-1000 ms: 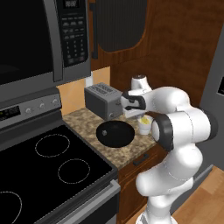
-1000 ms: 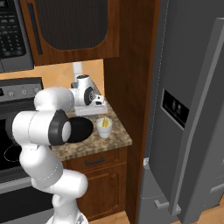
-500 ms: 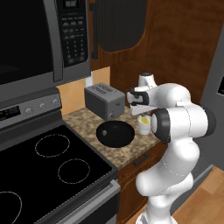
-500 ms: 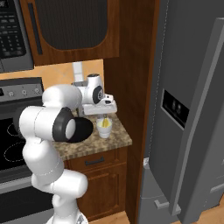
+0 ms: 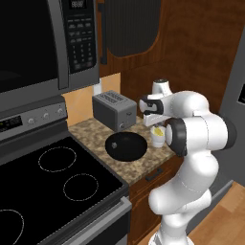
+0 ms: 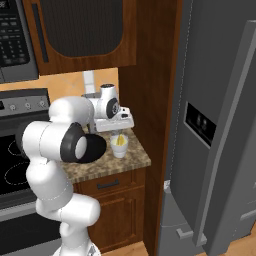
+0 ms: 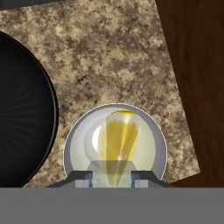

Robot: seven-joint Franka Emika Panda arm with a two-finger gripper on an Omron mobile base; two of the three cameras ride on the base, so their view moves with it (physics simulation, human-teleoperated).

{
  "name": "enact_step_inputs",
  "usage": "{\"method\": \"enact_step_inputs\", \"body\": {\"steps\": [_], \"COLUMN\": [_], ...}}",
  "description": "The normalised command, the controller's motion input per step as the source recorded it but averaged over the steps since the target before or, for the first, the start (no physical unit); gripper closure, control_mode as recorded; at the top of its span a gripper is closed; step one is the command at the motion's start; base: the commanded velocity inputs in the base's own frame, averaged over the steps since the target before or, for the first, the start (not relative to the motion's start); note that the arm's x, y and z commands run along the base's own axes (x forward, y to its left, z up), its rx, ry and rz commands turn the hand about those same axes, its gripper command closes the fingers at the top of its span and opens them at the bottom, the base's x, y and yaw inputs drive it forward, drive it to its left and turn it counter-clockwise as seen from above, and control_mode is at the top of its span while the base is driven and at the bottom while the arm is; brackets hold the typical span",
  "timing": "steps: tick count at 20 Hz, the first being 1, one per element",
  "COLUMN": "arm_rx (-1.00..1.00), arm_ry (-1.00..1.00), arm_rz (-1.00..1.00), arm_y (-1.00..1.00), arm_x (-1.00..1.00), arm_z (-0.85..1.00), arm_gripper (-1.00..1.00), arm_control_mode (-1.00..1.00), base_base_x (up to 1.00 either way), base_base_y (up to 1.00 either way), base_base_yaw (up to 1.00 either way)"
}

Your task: Grab a lemon wedge from the fridge and one ice cube from the ice bowl, and put them in the glass of lemonade.

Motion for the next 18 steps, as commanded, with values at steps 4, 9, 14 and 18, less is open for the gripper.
{"method": "enact_step_inputs", "body": {"steps": [4, 9, 14, 18], "arm_rx": [0.0, 0.0, 0.0, 0.0], "arm_ry": [0.0, 0.0, 0.04, 0.01], "arm_rz": [0.0, 0.0, 0.0, 0.0], "arm_y": [0.0, 0.04, 0.11, 0.0], "arm_x": [-0.01, 0.05, 0.1, 0.02], "arm_z": [-0.01, -0.02, 0.0, 0.0], "arm_gripper": [1.0, 1.0, 1.0, 1.0], "arm_control_mode": [-1.0, -1.0, -1.0, -1.0], "base_base_x": [0.0, 0.0, 0.0, 0.0], "base_base_y": [0.0, 0.0, 0.0, 0.0], "base_base_yaw": [0.0, 0.0, 0.0, 0.0]}}
